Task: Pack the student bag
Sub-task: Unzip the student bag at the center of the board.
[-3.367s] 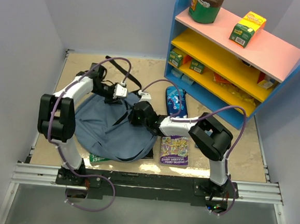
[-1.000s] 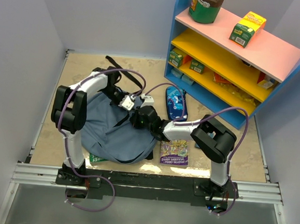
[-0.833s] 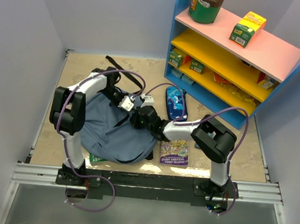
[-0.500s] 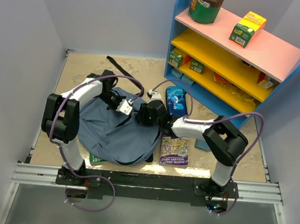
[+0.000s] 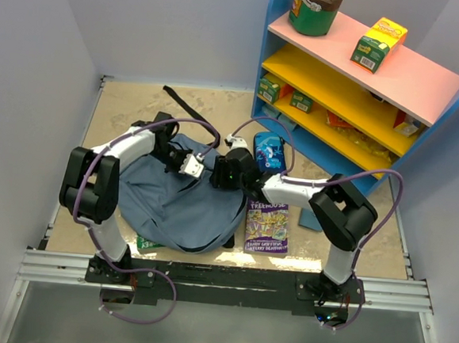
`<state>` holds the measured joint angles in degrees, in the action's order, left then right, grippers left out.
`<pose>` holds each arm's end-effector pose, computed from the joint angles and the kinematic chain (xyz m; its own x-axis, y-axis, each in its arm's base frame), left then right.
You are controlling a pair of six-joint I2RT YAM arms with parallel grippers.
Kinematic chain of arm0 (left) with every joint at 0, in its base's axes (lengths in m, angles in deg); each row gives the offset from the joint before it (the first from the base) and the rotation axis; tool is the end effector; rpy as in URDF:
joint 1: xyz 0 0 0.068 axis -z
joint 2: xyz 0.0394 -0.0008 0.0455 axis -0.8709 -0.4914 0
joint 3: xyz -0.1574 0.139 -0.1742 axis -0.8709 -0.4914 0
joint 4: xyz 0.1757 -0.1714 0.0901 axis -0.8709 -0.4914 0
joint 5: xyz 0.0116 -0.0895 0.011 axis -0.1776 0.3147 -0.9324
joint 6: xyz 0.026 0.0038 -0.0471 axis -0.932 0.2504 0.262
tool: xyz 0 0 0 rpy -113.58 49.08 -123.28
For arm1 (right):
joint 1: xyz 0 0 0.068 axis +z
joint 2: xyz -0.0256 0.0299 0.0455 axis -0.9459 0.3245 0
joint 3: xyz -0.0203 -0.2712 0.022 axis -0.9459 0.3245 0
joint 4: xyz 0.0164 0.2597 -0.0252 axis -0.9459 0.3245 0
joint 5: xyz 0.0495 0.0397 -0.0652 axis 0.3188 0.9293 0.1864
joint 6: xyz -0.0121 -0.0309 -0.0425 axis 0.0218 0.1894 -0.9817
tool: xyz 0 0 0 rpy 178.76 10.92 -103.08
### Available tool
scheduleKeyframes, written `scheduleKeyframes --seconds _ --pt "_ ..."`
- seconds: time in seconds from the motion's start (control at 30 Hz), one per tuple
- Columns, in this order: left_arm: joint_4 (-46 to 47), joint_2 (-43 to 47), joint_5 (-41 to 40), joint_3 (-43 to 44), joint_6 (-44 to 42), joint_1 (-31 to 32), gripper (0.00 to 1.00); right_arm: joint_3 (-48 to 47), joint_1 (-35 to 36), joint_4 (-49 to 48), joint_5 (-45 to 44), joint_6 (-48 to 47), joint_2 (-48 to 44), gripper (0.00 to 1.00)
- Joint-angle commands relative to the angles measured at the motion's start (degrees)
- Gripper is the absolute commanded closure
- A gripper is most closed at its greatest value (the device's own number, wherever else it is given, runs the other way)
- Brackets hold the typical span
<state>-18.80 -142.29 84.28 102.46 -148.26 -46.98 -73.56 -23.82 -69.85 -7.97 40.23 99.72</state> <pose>0.3124 -0.0994 0.1915 0.3700 0.6870 -0.6254 0.9288 -0.2902 0.2307 0.2669 0.2834 0.1722 -0.7085 0.0635 -0.7028 -0.3342 0.8470 0.4134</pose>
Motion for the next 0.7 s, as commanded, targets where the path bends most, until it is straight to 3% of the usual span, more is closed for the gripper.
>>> scheduleKeyframes --seconds 0.0,0.27,0.67 --pt "1.5 2.1 3.2 -1.4 1.8 0.2 1.00 -5.0 -0.3 1.1 -1.6 -0.9 2.4 0.49" --pt "1.9 2.3 4.2 -1.9 2.0 0.2 1.00 -8.3 -0.6 1.3 -2.6 -0.9 5.1 0.47" --pt "2.9 3.2 4.8 -2.1 4.1 0.2 1.00 -5.8 -0.5 -3.0 -2.1 0.2 5.5 0.98"
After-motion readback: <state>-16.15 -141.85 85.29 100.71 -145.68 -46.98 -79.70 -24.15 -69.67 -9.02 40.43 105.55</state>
